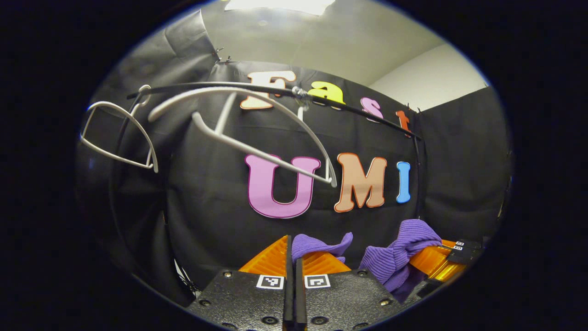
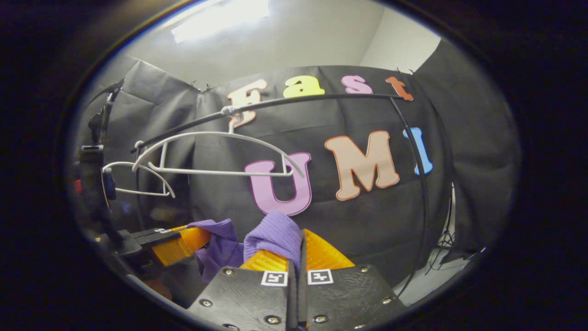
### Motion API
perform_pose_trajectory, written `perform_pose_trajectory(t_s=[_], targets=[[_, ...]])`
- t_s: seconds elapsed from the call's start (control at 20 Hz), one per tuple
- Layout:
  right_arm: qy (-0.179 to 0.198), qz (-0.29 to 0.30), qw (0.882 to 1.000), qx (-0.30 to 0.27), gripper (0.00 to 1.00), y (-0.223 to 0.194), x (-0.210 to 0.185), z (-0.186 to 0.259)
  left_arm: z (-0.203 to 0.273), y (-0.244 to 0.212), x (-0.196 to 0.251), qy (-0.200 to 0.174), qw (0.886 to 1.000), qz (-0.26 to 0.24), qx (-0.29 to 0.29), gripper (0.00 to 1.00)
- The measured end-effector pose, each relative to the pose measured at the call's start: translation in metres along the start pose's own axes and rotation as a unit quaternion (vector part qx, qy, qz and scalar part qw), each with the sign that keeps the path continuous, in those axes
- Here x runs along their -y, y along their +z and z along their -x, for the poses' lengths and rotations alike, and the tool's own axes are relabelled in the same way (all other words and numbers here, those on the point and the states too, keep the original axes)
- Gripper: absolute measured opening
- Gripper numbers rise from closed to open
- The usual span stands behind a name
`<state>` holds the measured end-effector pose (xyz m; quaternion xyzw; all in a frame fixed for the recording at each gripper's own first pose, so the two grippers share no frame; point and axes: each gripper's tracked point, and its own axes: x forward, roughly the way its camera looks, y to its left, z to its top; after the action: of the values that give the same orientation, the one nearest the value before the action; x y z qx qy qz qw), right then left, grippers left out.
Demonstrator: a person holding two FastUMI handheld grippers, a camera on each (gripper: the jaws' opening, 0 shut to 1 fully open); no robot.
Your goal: Grasp the clothes on the hanger with both hands and then place them into the laundry hamper below.
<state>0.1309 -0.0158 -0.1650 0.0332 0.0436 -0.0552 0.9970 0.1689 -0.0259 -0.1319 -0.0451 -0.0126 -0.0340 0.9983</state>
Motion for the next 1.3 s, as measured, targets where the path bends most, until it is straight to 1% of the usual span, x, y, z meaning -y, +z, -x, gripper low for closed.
perform_pose_trajectory(t_s=[0.2,0.35,0.5,0.6,0.65,0.75,0.8,0.9,1.0,1.1,1.2,1.3], targets=[[-0.007,0.000,0.999,-0.035,0.02,-0.041,0.013,-0.010,-0.013,-0.039,-0.011,0.014,1.000,-0.005,-0.019,0.02],[-0.008,0.001,0.998,-0.061,0.02,-0.075,0.021,-0.018,-0.018,-0.070,-0.022,0.035,0.999,-0.023,-0.033,0.02],[-0.024,0.002,0.995,-0.096,0.01,-0.120,0.034,-0.023,-0.019,-0.104,-0.027,0.045,0.997,-0.034,-0.044,0.02],[-0.032,-0.004,0.992,-0.123,0.02,-0.153,0.040,-0.021,-0.022,-0.129,-0.025,0.041,0.997,-0.033,-0.060,0.02],[-0.036,-0.006,0.990,-0.137,0.02,-0.171,0.044,-0.023,-0.022,-0.142,-0.022,0.037,0.997,-0.023,-0.071,0.02],[-0.044,-0.004,0.985,-0.167,0.02,-0.206,0.054,-0.027,-0.021,-0.171,-0.015,0.029,0.995,-0.011,-0.092,0.02],[-0.047,-0.007,0.982,-0.185,0.02,-0.227,0.055,-0.021,-0.021,-0.183,-0.017,0.029,0.994,-0.013,-0.100,0.02],[-0.050,-0.004,0.973,-0.224,0.02,-0.263,0.060,-0.016,-0.022,-0.210,-0.022,0.029,0.993,-0.026,-0.111,0.02],[-0.059,0.008,0.966,-0.250,0.02,-0.293,0.070,-0.011,-0.023,-0.241,-0.028,0.029,0.990,-0.041,-0.130,0.02],[-0.064,0.008,0.959,-0.278,0.02,-0.320,0.073,-0.007,-0.019,-0.275,-0.035,0.032,0.985,-0.044,-0.165,0.02],[-0.063,0.024,0.951,-0.300,0.02,-0.336,0.068,-0.003,-0.012,-0.302,-0.037,0.028,0.978,-0.033,-0.203,0.03],[-0.066,0.039,0.947,-0.313,0.02,-0.354,0.074,0.001,-0.005,-0.327,-0.037,0.020,0.973,-0.021,-0.228,0.02]])
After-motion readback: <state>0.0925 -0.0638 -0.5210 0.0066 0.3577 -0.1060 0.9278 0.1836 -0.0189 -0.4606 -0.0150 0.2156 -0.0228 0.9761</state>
